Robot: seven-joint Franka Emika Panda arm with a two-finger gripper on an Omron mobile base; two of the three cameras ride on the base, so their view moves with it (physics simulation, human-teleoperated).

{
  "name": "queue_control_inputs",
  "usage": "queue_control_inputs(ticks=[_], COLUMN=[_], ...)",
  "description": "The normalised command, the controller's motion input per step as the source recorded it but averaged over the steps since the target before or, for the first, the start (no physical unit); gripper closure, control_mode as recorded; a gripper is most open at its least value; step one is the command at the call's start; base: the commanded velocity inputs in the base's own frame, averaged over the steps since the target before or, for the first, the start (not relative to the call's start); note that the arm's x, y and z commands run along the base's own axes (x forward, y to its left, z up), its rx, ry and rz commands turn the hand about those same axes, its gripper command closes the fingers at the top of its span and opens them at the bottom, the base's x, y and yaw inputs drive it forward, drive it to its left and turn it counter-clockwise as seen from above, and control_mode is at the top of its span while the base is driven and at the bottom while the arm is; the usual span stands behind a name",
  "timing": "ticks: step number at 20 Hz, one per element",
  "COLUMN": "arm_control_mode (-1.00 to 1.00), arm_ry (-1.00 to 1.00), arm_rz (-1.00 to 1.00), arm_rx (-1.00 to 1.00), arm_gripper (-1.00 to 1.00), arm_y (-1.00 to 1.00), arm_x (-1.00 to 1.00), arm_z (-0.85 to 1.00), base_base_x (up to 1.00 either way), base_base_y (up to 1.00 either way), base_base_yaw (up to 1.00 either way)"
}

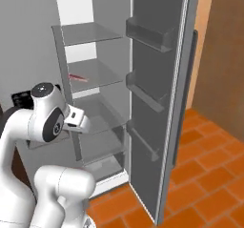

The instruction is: Place one corn and one steak in each tupperware on the nearby counter, to pack two identical lunches.

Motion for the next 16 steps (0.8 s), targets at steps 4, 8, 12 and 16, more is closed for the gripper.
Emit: queue_control_inputs(ticks=[4, 8, 12, 16], arm_control_mode=[1.00, 1.00, 1.00, 1.00], arm_ry=[0.00, 0.00, 0.00, 0.00], arm_rz=[0.00, 0.00, 0.00, 0.00], arm_rx=[0.00, 0.00, 0.00, 0.00], arm_gripper=[-1.00, -1.00, -1.00, -1.00], arm_y=[0.00, 0.00, 0.00, 0.00], arm_x=[0.00, 0.00, 0.00, 0.00], arm_z=[0.00, 0.00, 0.00, 0.00], base_base_x=[0.21, 0.04, 0.01, 0.00], base_base_y=[-0.56, -0.57, -0.70, -0.46], base_base_yaw=[0.38, 0.44, 0.46, 0.34])
